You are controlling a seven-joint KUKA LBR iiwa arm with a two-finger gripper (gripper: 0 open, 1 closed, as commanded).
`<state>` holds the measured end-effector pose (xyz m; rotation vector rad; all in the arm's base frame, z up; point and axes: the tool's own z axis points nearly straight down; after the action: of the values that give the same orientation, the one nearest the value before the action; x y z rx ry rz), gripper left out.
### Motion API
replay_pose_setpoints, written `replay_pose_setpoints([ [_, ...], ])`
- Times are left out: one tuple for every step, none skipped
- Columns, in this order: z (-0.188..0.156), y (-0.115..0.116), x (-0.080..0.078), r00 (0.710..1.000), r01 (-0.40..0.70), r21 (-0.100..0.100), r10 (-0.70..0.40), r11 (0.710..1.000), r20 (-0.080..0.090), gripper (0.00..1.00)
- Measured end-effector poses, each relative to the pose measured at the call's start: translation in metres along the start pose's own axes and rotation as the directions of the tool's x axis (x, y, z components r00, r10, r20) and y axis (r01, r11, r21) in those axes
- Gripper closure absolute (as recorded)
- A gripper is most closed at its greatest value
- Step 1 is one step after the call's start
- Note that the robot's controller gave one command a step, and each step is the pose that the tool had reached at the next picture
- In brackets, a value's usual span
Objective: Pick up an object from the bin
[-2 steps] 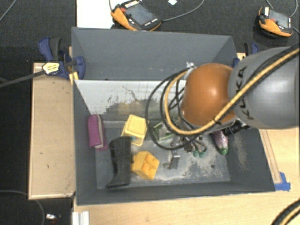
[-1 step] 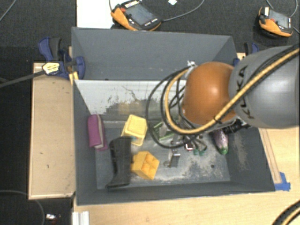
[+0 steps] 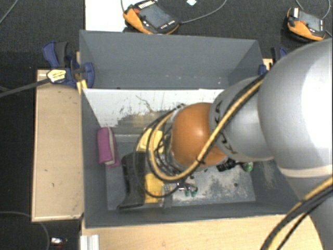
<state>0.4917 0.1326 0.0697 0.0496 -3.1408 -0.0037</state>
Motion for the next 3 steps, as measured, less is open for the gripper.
replay_pose_setpoints([
  [-0.064, 0.021, 0.01, 0.987, -0.159, -0.003, 0.159, 0.987, 0.02, 0.0],
  [-0.03, 0.01, 0.012, 0.995, 0.098, 0.001, -0.098, 0.995, 0.002, 0.0],
  [-0.002, -0.002, 0.007, 0.988, -0.154, -0.003, 0.154, 0.988, 0.016, 0.0],
])
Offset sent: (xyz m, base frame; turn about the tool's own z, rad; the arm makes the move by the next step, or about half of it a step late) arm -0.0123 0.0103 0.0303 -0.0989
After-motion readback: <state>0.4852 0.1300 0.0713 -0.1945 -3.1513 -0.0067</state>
